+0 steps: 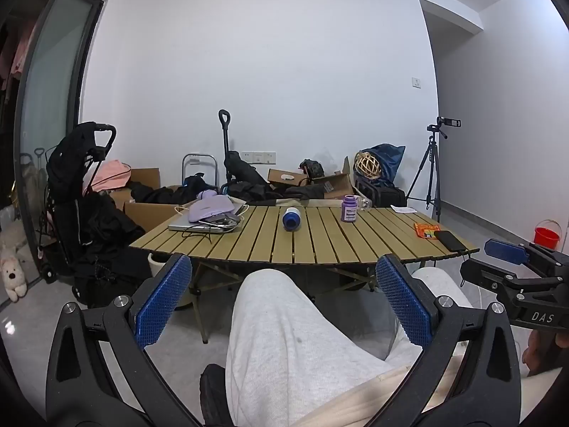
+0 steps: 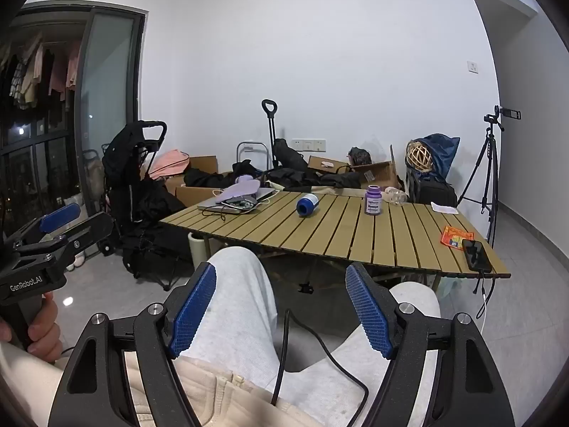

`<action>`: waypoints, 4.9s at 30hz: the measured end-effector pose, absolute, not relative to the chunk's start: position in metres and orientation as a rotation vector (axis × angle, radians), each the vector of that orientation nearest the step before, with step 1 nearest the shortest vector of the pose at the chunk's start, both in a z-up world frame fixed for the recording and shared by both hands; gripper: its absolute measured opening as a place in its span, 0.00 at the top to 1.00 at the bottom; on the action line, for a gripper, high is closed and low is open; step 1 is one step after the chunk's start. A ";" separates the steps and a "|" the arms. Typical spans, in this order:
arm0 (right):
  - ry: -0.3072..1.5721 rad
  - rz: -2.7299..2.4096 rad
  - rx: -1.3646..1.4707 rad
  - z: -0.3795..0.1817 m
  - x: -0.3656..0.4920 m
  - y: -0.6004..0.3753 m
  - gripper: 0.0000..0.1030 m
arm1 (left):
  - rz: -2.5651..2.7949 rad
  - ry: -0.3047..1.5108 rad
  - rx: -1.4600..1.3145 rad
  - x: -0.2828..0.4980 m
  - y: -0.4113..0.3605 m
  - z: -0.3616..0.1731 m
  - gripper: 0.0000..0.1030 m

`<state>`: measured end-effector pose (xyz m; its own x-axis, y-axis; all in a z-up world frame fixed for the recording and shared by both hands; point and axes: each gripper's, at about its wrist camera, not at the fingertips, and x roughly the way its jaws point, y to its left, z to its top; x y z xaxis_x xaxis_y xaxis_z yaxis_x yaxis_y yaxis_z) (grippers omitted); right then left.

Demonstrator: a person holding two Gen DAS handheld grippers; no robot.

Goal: Flip cup upright

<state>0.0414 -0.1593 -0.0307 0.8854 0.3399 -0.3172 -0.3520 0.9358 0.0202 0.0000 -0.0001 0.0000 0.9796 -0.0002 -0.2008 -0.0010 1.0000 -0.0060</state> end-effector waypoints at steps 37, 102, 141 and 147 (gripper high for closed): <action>0.318 0.360 -0.034 -0.030 0.041 -0.160 0.22 | 0.005 0.194 -0.007 0.000 0.004 -0.005 0.00; 0.346 0.344 -0.017 -0.040 0.053 -0.163 0.22 | -0.026 0.256 -0.005 0.018 -0.005 -0.012 0.00; 0.809 0.425 0.131 -0.159 0.710 -0.018 0.22 | -0.016 0.644 -0.132 0.585 0.097 -0.071 0.00; 0.832 0.527 0.074 -0.164 0.708 -0.023 0.32 | -0.039 0.675 -0.153 0.616 0.091 -0.081 0.07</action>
<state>0.7084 -0.0225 -0.1643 0.5529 0.4737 -0.6855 -0.4172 0.8695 0.2644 0.6161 0.0912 -0.0810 0.7801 -0.0858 -0.6197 -0.0135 0.9880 -0.1539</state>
